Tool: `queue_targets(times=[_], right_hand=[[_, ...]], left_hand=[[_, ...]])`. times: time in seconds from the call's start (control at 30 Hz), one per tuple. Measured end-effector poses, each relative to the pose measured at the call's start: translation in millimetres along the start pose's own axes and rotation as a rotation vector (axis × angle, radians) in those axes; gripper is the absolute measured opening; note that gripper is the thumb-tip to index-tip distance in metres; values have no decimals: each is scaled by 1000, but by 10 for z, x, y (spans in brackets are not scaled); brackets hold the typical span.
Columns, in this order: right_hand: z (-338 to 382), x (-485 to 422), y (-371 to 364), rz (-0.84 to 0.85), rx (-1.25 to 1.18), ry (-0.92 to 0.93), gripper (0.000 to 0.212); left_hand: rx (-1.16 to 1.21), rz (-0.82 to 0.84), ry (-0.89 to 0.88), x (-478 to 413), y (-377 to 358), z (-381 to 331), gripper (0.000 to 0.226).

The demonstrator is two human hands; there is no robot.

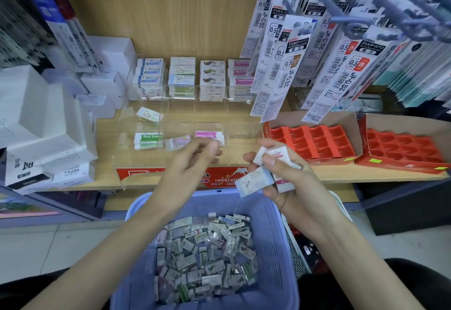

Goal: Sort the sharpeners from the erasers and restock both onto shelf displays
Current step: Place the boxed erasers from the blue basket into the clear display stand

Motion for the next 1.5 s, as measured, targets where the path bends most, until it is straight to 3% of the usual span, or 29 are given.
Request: queue_targets(times=[0.07,0.13,0.27,0.37,0.43,0.7,0.73,0.83,0.9,1.07,1.23,1.4,1.5], right_hand=[[-12,8,-72,75,-149,-5,24],[-23,18,-150,135,-211,8,28],[-64,3,-199,101,-62,38,20],[55,-21,-127,-16,402,226,25],[45,-29,-150,-32,530,263,28],[-117,-147,-88,-128,476,184,27],[-118,-159,-64,-140,487,184,27],[-137,-175,15,-159,469,156,26],[-143,-175,64,-161,447,152,25],[0,-198,208,-251,598,249,25],[-27,-248,263,-260,736,216,26],[10,-294,257,-268,877,248,27],[-10,-357,234,-260,865,249,25]], left_hand=[[122,242,45,182,-180,-118,40],[125,349,46,329,-247,-196,52],[37,213,30,354,-62,-158,35],[-1,106,57,307,102,-64,26],[-4,73,69,288,186,-23,25],[154,-3,117,241,209,144,27],[105,6,100,229,180,153,27],[-417,-42,-155,202,113,18,28],[-601,-72,-265,188,59,-40,32],[-600,-196,-196,-13,273,67,30],[-556,-433,14,-277,886,290,27],[-659,-365,-125,-326,808,111,27],[-693,-465,-107,-490,1025,59,28]])
Point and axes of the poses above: each hand's wrist, its own x-axis away from the middle knuckle, its own y-axis out of the back of the hand, z = x × y, the point moved 9 cm from there along -x, towards the middle knuckle, and after that the axes turned 4 degrees about -x, right-handed, at the moved point
